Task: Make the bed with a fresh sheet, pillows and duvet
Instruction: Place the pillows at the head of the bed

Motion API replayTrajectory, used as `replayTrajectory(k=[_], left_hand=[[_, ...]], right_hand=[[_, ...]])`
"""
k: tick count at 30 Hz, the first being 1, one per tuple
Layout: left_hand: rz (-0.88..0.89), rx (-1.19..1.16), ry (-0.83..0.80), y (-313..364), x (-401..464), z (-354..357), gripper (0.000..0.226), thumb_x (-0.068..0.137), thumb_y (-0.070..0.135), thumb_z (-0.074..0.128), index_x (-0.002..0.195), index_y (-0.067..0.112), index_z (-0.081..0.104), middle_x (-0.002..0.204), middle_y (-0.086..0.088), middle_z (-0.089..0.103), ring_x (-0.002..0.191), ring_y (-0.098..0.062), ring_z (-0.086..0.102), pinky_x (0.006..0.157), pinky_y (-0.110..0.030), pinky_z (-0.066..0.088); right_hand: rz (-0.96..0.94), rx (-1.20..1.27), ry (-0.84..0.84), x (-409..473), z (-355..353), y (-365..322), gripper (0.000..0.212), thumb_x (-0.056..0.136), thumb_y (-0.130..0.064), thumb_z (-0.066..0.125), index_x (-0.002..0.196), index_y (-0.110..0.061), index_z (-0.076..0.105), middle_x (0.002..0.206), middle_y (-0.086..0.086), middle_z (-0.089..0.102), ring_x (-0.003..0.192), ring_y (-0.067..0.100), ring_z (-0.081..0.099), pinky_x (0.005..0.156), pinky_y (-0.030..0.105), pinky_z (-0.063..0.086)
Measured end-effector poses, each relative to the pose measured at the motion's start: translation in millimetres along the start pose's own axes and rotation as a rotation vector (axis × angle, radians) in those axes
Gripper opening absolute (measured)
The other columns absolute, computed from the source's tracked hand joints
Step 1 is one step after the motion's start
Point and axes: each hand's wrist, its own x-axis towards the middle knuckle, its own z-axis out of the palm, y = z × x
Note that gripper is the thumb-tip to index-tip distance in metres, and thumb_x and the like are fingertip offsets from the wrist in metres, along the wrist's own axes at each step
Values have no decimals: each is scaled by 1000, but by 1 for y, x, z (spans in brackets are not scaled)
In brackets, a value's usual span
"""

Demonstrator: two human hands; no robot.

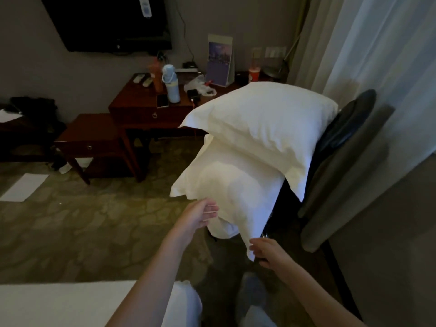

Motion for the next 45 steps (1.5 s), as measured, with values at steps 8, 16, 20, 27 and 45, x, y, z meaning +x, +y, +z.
replayTrajectory(k=[8, 16, 20, 27, 45], left_hand=[[160, 3, 82, 95, 124, 22, 26, 102, 28, 41, 108, 14, 62, 105, -2, 67, 99, -16, 63, 96, -36, 45], [434, 95, 279, 239, 226, 71, 22, 99, 25, 45, 105, 14, 64, 108, -2, 64, 106, -19, 58, 85, -28, 41], [479, 753, 373, 260, 278, 91, 38, 100, 35, 40, 135, 22, 49, 141, 0, 47, 133, -22, 39, 112, -46, 24], [407, 1229, 288, 301, 361, 110, 56, 100, 50, 22, 150, 26, 23, 157, -4, 23, 143, -29, 20, 115, -57, 11], [27, 322, -98, 341, 467, 114, 66, 76, 50, 73, 121, 4, 62, 107, -8, 67, 88, -22, 63, 76, -33, 48]], right_hand=[[-210, 39, -126, 85, -46, -139, 15, 97, -25, 53, 105, -20, 64, 107, 1, 67, 98, 14, 63, 88, 30, 48], [-699, 130, 197, 143, -166, -309, 21, 98, -19, 50, 108, -26, 66, 116, -4, 64, 109, 14, 58, 92, 29, 46], [-599, 80, 547, 200, -223, -329, 33, 95, -28, 53, 128, -27, 56, 133, 2, 54, 114, 20, 51, 98, 37, 42], [-212, 62, 881, 251, -252, -336, 71, 89, -39, 61, 147, -13, 29, 152, 12, 31, 141, 32, 24, 115, 52, 17], [-40, 634, 747, 289, -279, -308, 97, 63, -61, 79, 138, -8, 47, 133, 15, 55, 116, 30, 56, 97, 43, 46]])
